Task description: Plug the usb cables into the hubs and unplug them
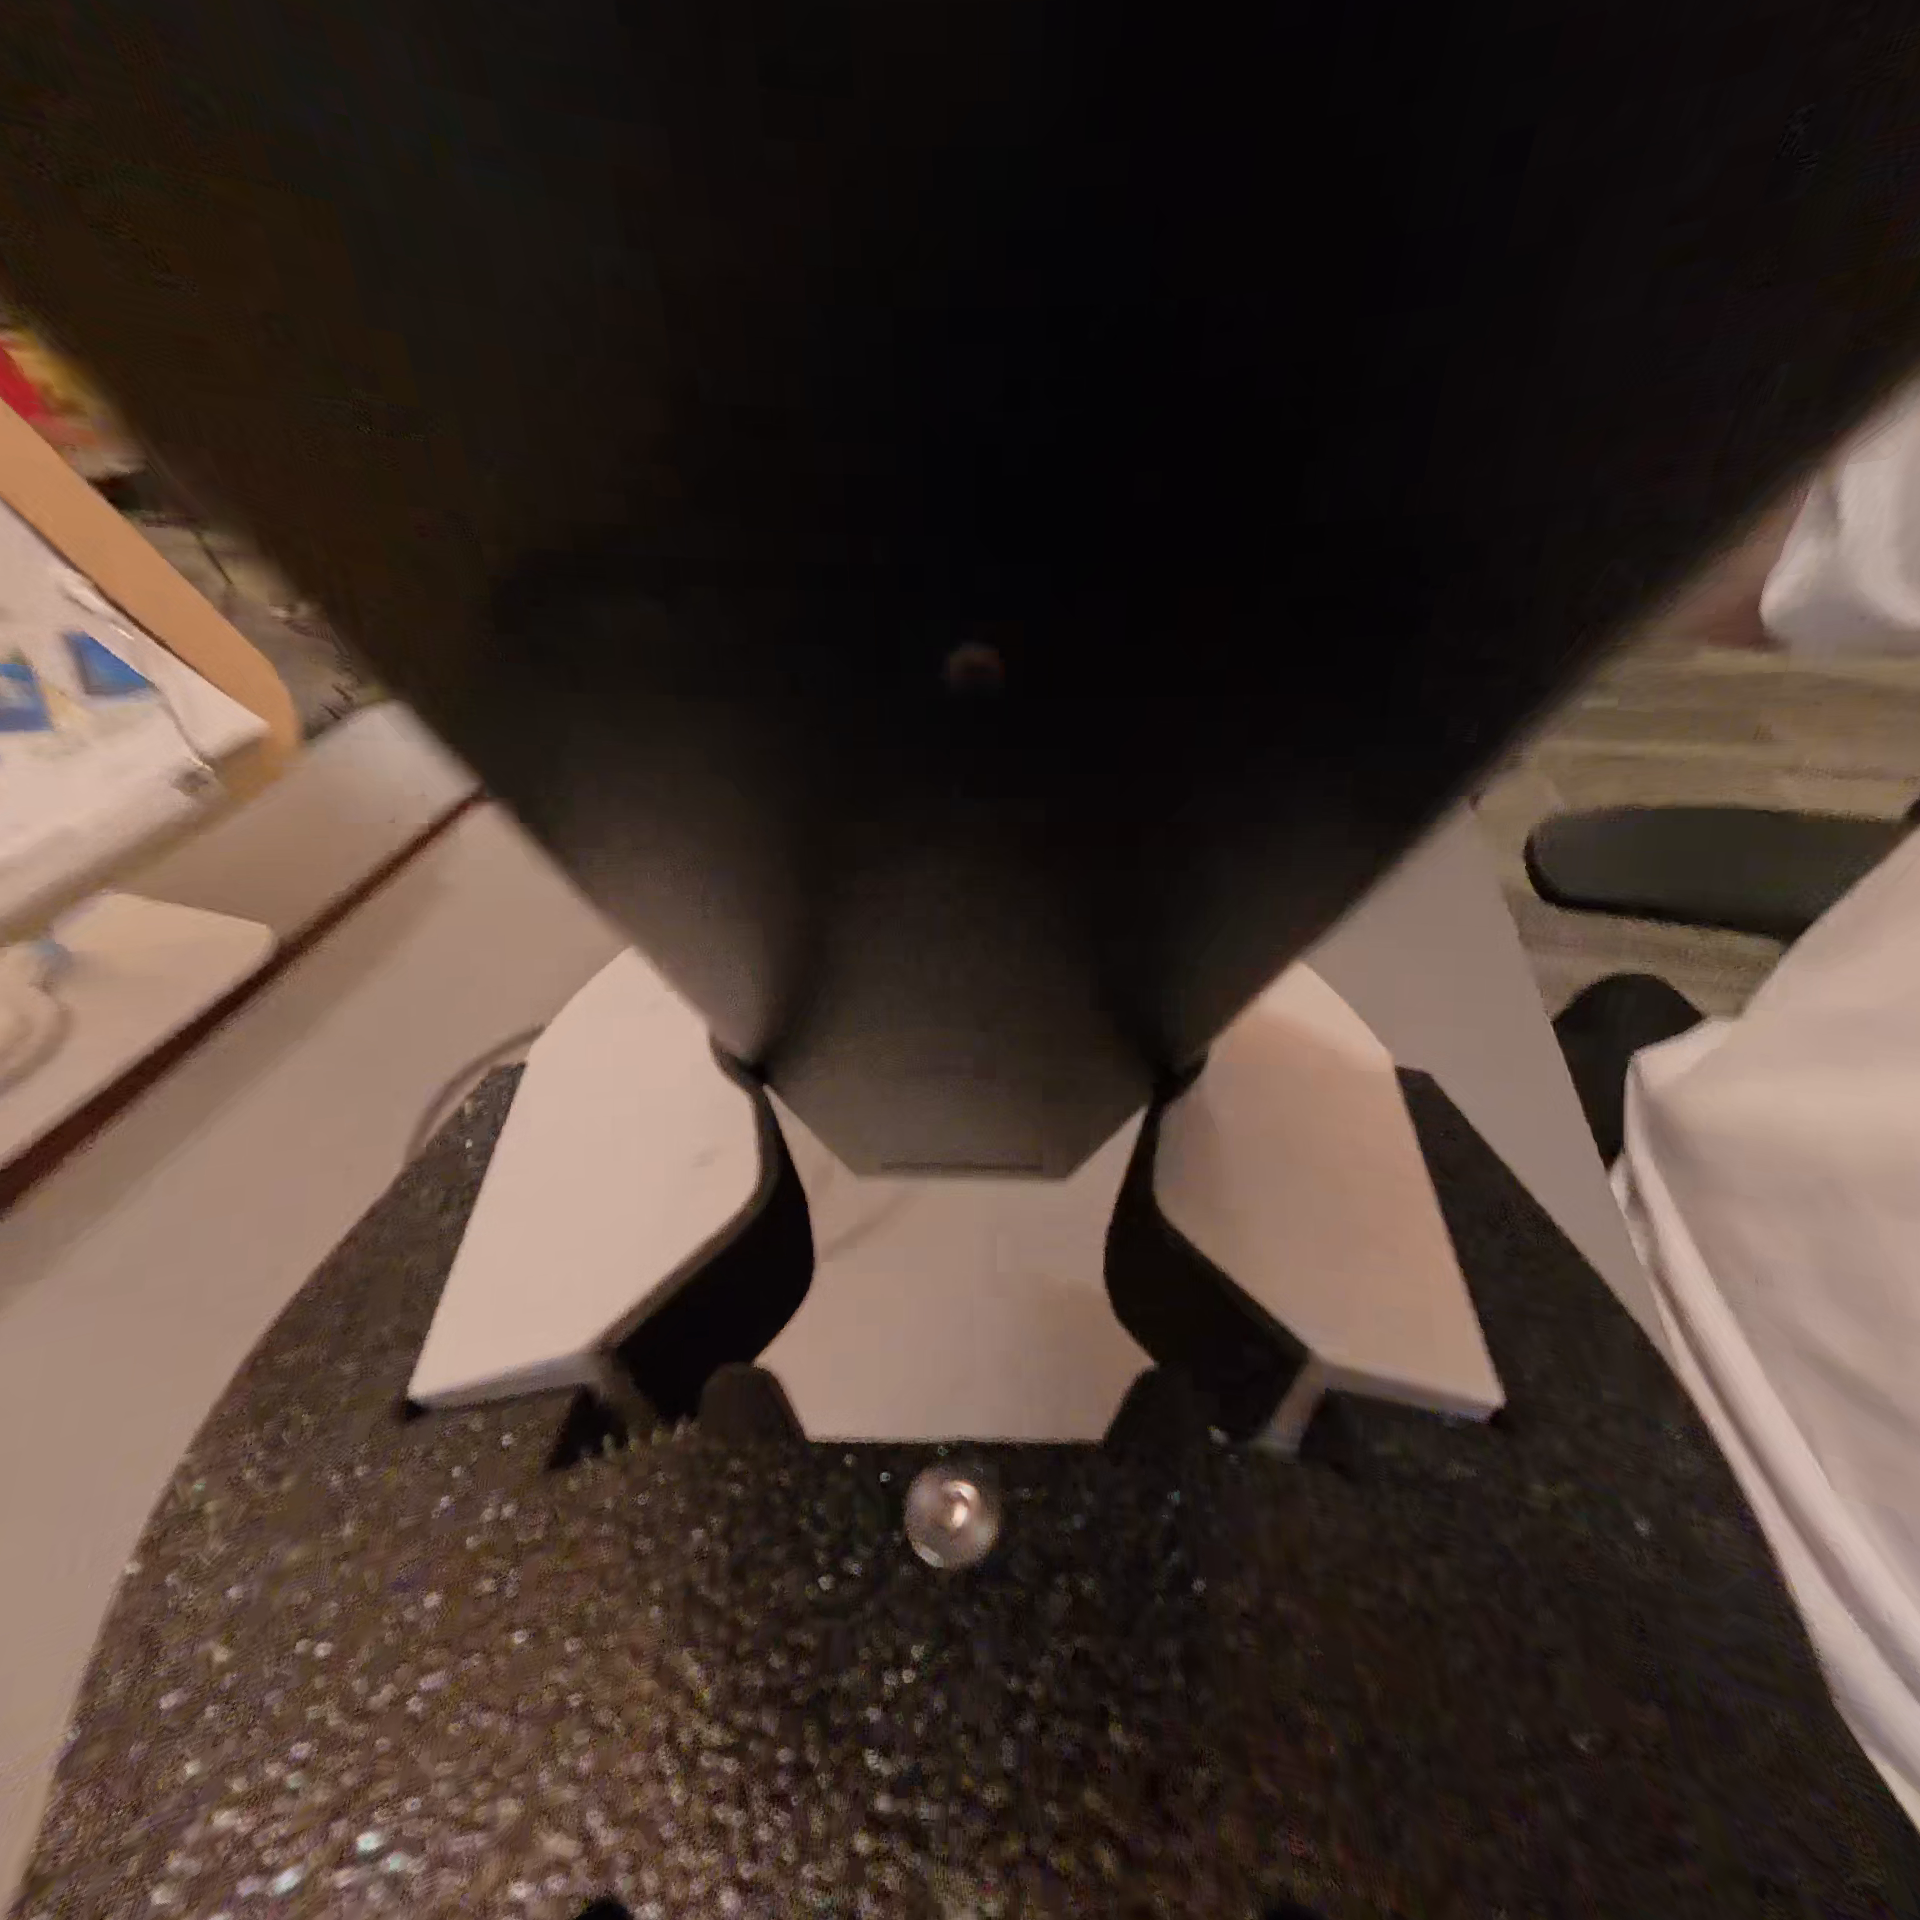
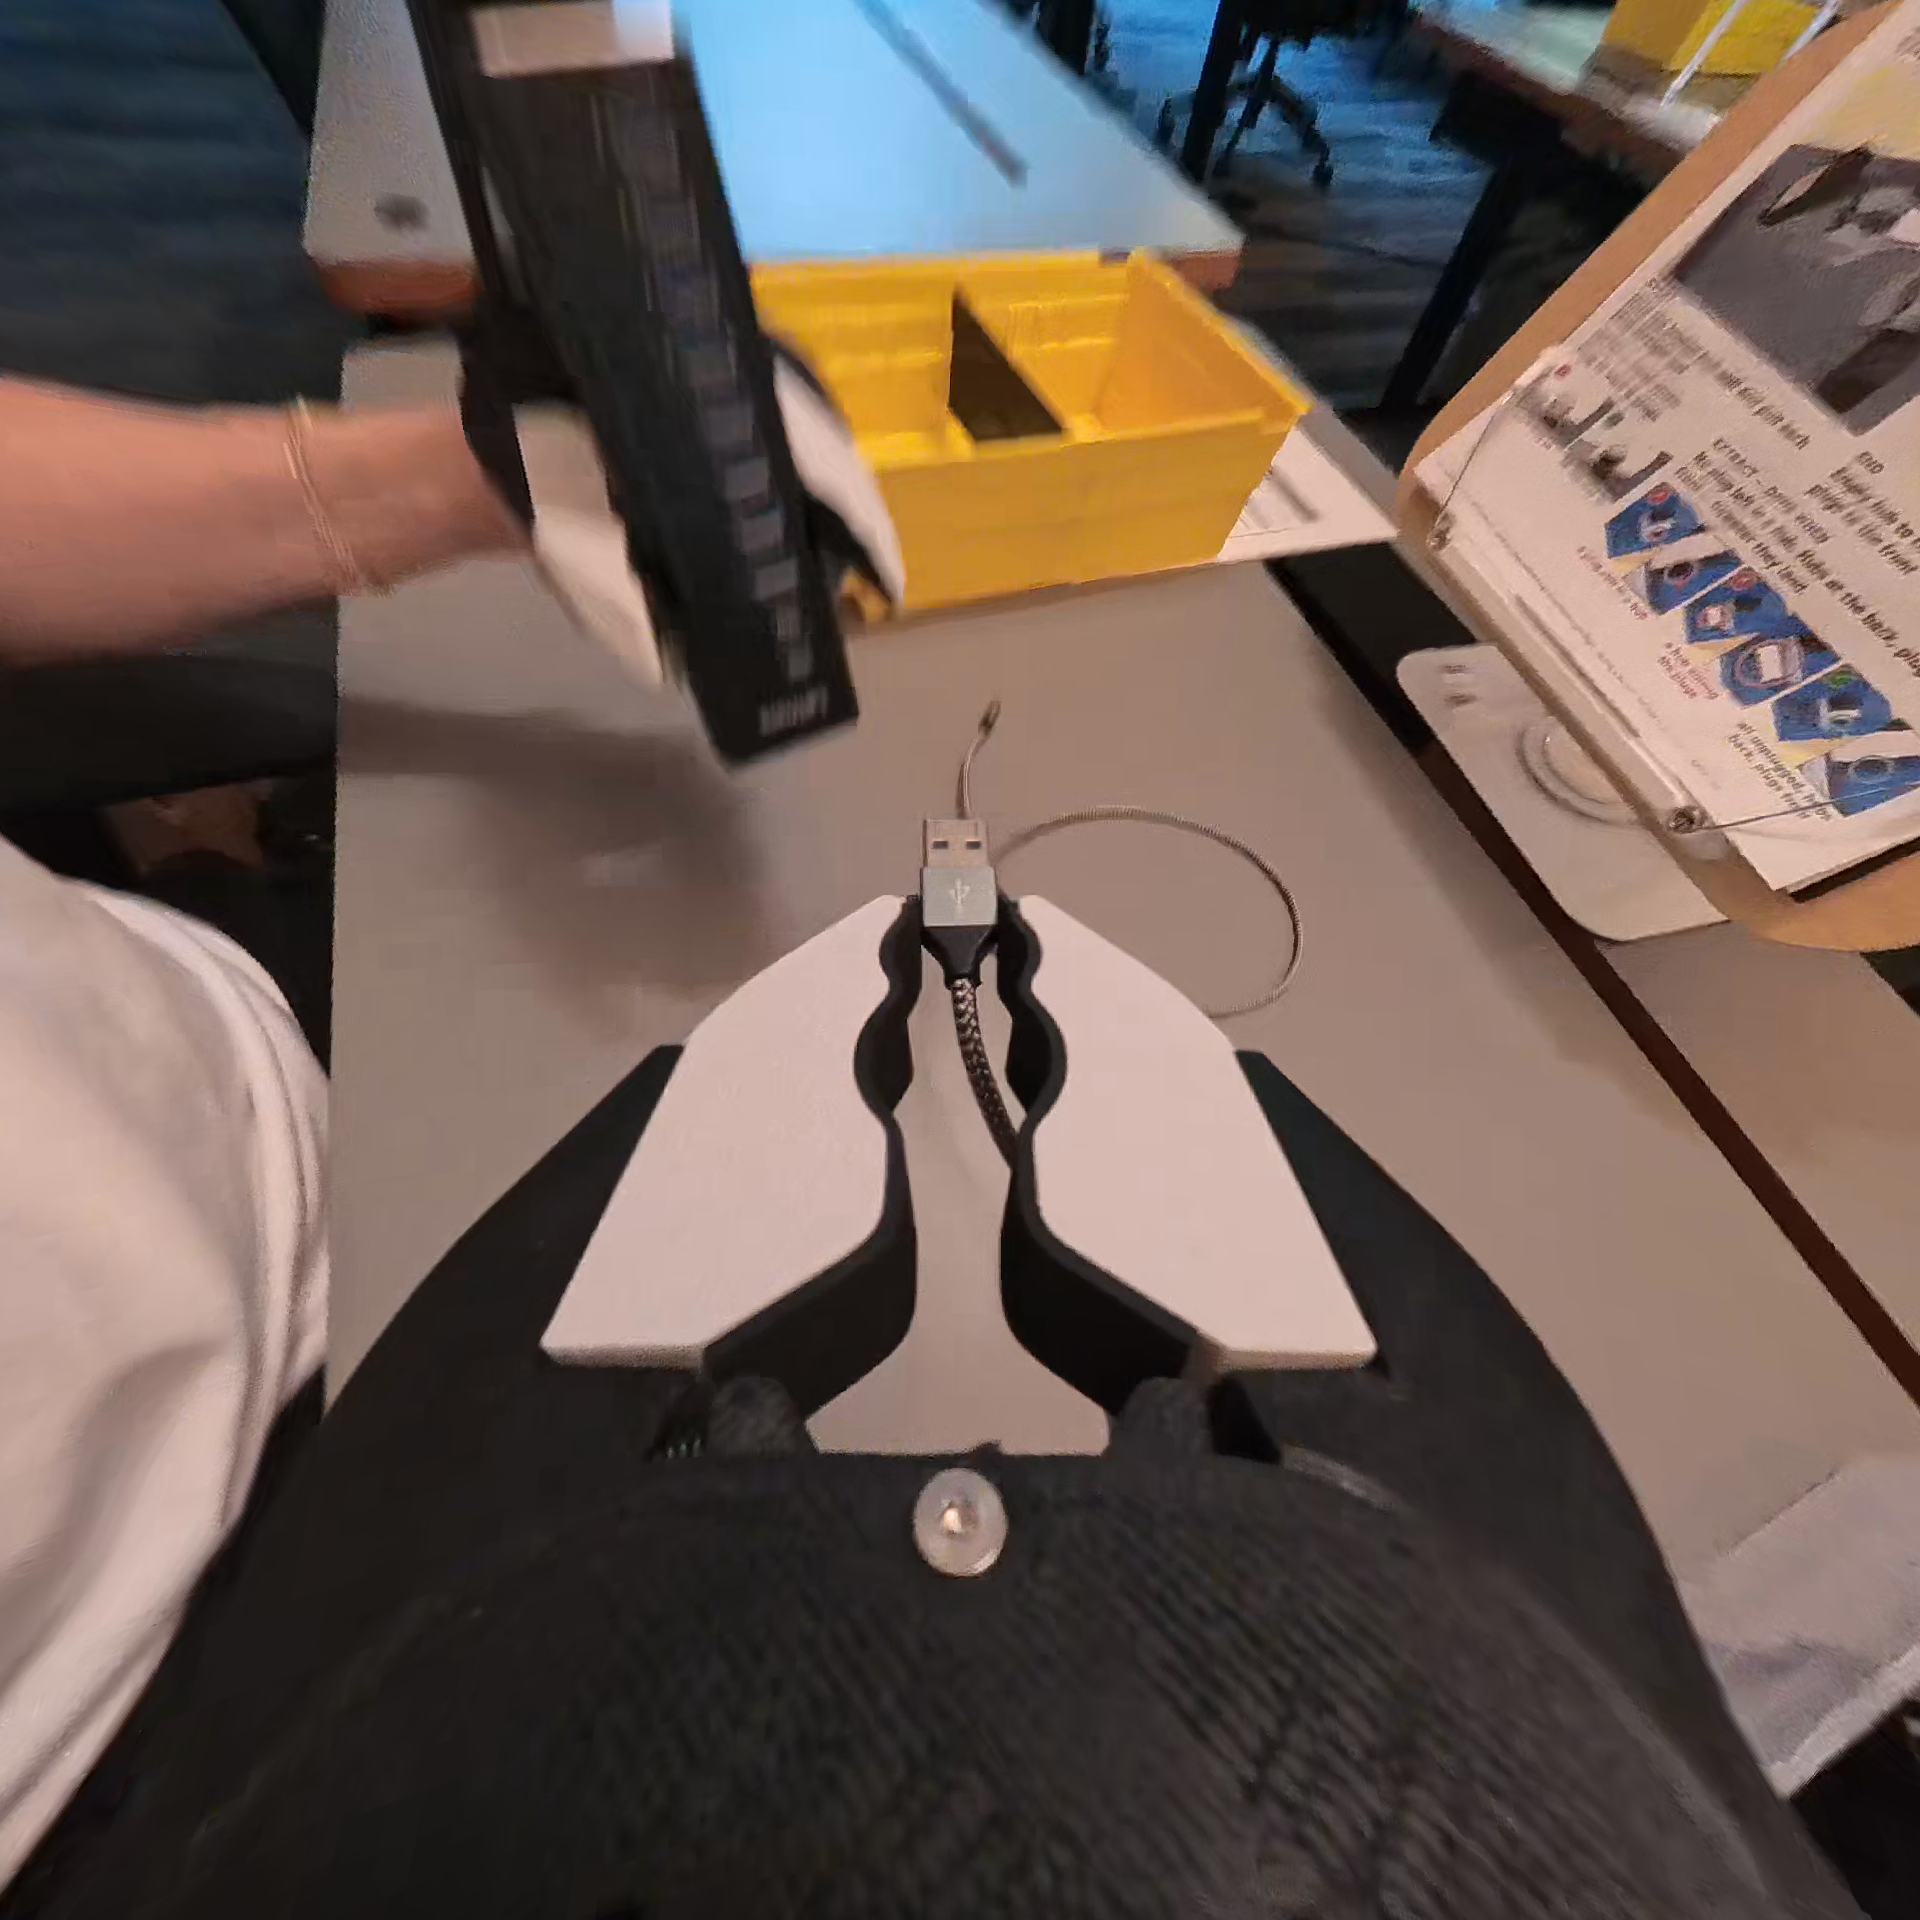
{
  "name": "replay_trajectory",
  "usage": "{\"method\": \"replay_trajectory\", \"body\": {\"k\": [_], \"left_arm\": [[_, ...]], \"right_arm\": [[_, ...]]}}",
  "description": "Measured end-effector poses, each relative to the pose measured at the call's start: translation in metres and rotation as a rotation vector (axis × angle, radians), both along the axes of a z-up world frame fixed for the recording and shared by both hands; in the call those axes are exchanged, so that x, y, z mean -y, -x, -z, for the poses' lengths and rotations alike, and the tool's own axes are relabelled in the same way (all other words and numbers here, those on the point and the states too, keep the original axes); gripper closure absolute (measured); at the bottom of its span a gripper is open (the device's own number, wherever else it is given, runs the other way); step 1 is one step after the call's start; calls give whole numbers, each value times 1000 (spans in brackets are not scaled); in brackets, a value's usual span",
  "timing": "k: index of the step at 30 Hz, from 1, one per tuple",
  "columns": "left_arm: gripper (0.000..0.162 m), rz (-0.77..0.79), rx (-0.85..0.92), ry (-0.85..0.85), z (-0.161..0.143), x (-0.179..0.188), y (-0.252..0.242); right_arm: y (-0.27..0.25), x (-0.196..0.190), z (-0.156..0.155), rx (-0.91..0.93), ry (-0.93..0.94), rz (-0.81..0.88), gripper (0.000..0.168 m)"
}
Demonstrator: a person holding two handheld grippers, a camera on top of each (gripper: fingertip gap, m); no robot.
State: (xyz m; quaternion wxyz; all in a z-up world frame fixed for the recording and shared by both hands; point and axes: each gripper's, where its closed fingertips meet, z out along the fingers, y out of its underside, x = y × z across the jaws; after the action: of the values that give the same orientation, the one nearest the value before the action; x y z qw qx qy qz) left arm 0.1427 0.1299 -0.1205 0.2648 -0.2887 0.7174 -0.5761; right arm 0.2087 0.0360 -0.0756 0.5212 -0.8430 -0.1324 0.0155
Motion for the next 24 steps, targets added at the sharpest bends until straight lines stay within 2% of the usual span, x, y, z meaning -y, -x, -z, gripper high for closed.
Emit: {"method": "replay_trajectory", "body": {"k": [2, 5, 8, 11, 13, 17, 19, 22, 24], "left_arm": [[91, -60, 41, -5, -19, -14, -2], [91, -123, 50, -64, -26, -34, 6], [91, -132, -6, -79, -16, -40, 17], [91, -175, -57, -122, 2, -47, 24], [91, -178, -74, -103, 8, -47, 28], [91, -185, -79, -50, 12, -47, 34], [91, -190, -87, -41, 14, -48, 39], [91, -187, -92, -15, 16, -50, 46], [91, -185, -102, 2, 20, -52, 51]], "right_arm": [[0, -5, 14, 84, 50, 4, 154], [4, -6, 38, 97, 152, -13, 154], [-11, -20, 60, 163, 159, 29, 154], [13, -52, 79, 43, 62, -96, 154], [19, -72, 99, 27, 82, -158, 154], [5, -114, 133, 99, 164, -176, 153], [-3, -128, 153, 129, 254, -179, 137], [-17, -151, 162, 190, 243, -152, 115], [-18, -164, 163, 186, 212, -163, 112]]}}
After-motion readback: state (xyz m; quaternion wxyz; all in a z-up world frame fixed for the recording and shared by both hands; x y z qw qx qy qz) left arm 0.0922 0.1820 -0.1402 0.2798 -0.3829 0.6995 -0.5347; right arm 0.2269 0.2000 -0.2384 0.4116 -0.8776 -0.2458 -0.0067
